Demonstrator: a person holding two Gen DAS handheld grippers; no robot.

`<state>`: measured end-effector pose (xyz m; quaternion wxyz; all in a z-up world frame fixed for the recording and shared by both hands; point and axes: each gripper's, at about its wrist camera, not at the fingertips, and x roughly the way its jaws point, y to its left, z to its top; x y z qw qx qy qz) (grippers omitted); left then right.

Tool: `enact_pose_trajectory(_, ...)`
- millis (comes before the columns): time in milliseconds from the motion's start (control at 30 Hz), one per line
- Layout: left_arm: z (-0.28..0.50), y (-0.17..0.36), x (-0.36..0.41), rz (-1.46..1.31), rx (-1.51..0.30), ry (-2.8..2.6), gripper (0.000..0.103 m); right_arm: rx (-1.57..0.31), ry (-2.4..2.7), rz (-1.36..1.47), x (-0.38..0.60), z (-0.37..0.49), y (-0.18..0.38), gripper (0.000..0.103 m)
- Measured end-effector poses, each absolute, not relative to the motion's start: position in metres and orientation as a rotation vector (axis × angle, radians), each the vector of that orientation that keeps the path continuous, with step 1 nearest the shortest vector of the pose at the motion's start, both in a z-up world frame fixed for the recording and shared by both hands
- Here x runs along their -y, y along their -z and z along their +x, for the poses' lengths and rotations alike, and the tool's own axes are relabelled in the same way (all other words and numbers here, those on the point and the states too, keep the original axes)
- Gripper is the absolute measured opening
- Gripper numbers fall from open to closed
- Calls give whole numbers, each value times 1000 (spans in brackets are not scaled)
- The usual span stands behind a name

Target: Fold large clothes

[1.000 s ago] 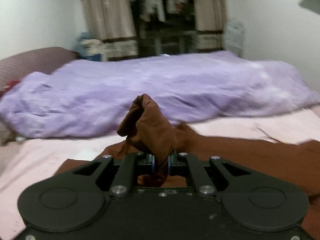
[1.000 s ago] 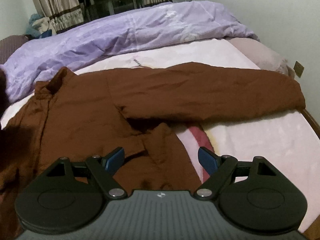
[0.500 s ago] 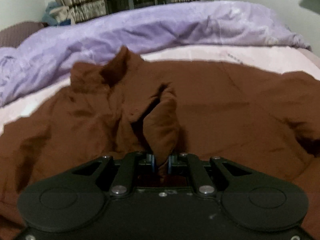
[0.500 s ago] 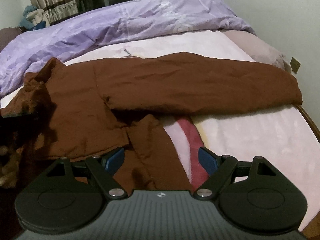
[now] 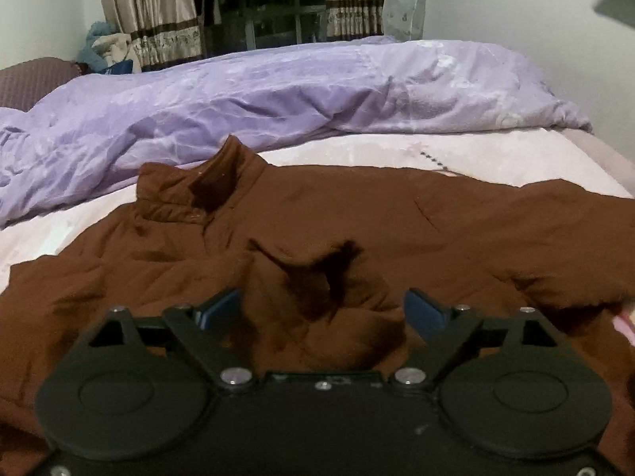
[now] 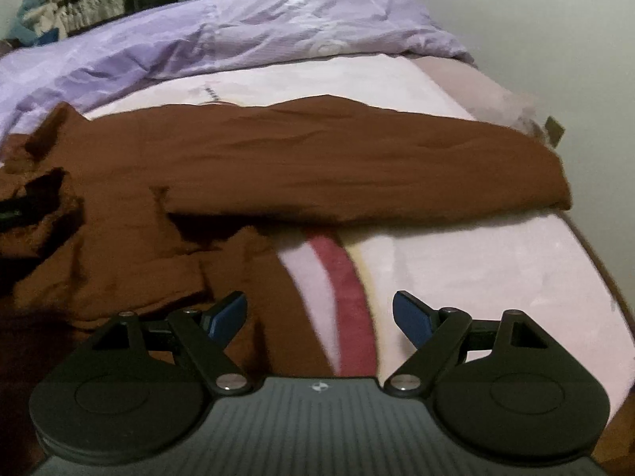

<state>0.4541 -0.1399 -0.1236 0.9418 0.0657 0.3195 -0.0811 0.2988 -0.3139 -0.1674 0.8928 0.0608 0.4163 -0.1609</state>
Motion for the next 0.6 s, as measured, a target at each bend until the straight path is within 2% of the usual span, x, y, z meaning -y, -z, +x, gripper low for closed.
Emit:
enact_pose_trajectory(33,460,131,142,140,-682,161,90,-868,349,113,315,300,169,98)
enact_pose_trajectory(67,465,140,143,140,-709,157,82,-872,363,101,315,302,171,98)
enact_pose_trajectory(100,469,149,143,139,-734,156,71,-877,371,91,316,303,172,98)
enact_pose_trajectory(133,471,155,143,136,-740,150,70,-882,375,87,317,305,173,98)
enact_pose_trajectory(200,468,154,142,133,-715,162,47,-887,374,93,318,306,175,98)
enact_pose_trajectory(233,467,151,143,138,-714,167,40,-887,370,94,319,306,175,98)
enact_pose_trajectory(267,466,147,142,137,-711,166,24,-886,369,91,318,306,175,98)
enact_pose_trajectory(300,465,143,141,135,-712,165,19,-887,370,87,318,307,176,98)
enact_pose_trajectory(433,460,126,130,74,-690,194,19,-890,379,61,317,311,177,98)
enact_pose_trajectory(500,462,125,130,62,-691,209,28,-891,381,60,316,312,178,98)
enact_pose_trajectory(533,465,131,132,65,-706,215,30,-893,382,58,316,312,179,98)
enact_pose_trajectory(600,473,151,137,86,-747,219,52,-896,384,56,316,312,180,98)
